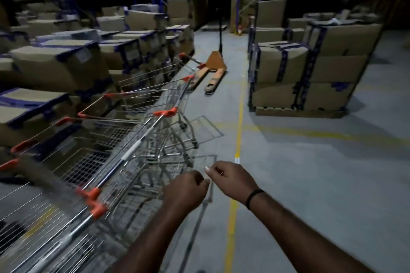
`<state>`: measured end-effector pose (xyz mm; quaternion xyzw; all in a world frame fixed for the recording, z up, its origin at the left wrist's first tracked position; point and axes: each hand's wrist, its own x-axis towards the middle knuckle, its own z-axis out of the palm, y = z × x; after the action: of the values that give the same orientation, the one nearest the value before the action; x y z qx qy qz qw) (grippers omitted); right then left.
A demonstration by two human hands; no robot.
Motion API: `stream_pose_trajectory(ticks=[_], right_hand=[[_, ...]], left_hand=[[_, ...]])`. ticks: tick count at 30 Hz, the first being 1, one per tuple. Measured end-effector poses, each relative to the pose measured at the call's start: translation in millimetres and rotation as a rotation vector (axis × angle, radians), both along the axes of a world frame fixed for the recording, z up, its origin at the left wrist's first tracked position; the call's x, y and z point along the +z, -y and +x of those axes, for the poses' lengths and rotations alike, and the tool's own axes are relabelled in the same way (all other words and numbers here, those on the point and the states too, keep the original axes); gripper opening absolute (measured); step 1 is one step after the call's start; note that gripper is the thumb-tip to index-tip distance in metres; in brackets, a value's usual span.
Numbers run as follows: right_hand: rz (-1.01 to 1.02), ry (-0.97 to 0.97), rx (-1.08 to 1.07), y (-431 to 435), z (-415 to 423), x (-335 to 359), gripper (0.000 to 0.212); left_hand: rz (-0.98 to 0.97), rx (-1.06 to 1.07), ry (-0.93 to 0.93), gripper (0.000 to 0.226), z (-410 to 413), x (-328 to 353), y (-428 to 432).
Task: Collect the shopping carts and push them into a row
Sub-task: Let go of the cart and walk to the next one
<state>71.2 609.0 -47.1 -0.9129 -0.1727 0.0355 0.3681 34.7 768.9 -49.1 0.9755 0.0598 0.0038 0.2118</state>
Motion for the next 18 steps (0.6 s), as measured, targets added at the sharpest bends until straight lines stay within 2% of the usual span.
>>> stream_pose_trajectory(ticks=[6, 12, 18], right_hand=[[-0.006, 0.031, -0.088, 23, 108, 3, 0.044], [-0.059, 0.035, -0.118, 27, 240, 20, 0.04], [-0.015, 0.027, -0.141, 26, 353, 23, 0.04]], left_hand=[[-0.062, -0.107, 0.008, 0.036, 126, -10, 25], [-0.156, -0.096, 0.026, 0.037, 267, 2, 29], [-0.171, -0.083, 0.076, 0.032, 389, 15, 27]])
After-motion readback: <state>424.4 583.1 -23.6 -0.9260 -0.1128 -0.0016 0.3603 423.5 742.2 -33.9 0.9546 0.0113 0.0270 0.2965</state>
